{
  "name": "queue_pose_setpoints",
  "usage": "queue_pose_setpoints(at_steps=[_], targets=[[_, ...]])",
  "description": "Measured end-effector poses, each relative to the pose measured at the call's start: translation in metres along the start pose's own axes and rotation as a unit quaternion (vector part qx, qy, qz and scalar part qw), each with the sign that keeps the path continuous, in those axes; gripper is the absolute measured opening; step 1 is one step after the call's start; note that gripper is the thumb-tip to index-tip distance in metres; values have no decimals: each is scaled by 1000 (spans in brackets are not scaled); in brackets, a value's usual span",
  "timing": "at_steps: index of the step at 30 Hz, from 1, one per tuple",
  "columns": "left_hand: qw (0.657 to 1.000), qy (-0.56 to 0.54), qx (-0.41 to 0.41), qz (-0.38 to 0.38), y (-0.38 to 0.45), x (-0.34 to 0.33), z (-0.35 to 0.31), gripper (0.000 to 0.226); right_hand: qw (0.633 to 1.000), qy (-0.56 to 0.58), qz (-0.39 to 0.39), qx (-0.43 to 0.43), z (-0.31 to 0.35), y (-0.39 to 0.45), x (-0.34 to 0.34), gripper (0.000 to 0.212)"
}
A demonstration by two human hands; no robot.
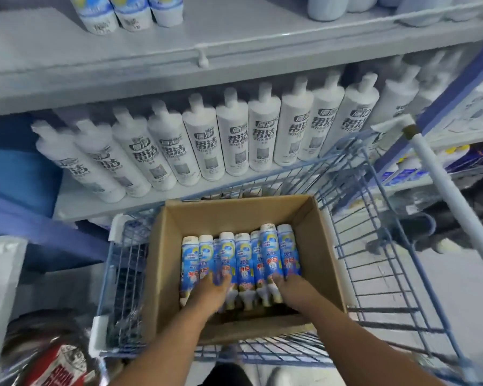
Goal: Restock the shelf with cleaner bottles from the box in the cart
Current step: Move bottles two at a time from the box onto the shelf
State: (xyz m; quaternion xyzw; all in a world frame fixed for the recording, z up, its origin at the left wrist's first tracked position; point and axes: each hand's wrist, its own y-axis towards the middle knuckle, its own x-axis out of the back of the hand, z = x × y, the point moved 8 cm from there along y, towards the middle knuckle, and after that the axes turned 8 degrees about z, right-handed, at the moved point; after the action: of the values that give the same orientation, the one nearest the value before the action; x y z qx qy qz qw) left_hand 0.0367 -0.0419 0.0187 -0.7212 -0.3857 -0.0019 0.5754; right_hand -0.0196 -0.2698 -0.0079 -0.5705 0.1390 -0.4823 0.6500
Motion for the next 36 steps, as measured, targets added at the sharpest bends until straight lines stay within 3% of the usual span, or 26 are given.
queue_pose_setpoints(at_steps=[4, 7, 10, 12, 15, 20, 23, 26, 29, 32, 36], targets=[[998, -48, 46, 18, 42, -11, 17, 68, 988, 127, 26, -85, -11, 34, -13, 46], [989, -105, 101, 32, 76, -30, 36, 72, 959, 241, 12, -146, -31, 60, -27, 65], [973, -158, 164, 39, 104, -49, 56, 77, 934, 304, 26, -187, -53, 85, -48, 69], [965, -189, 177, 43, 116, -62, 59, 85, 909, 361, 21, -208, -59, 96, -58, 74], [955, -232, 182, 37, 128, -74, 60, 75, 877, 425, -18, -222, -63, 109, -66, 93], [933, -294, 200, 47, 152, -95, 69, 72, 814, 535, -45, -224, -66, 125, -78, 87], [934, -295, 192, 62, 151, -98, 74, 79, 812, 544, -39, -209, -63, 122, -79, 60], [940, -284, 158, 107, 144, -94, 70, 80, 832, 519, 12, -194, -54, 114, -77, 59], [955, -251, 121, 96, 132, -75, 60, 67, 849, 493, 75, -172, -37, 104, -76, 72], [963, -240, 106, 63, 114, -52, 51, 72, 849, 503, 69, -147, -27, 94, -68, 71], [947, -298, 118, 33, 89, -27, 40, 73, 853, 506, 54, -119, -12, 69, -49, 55]])
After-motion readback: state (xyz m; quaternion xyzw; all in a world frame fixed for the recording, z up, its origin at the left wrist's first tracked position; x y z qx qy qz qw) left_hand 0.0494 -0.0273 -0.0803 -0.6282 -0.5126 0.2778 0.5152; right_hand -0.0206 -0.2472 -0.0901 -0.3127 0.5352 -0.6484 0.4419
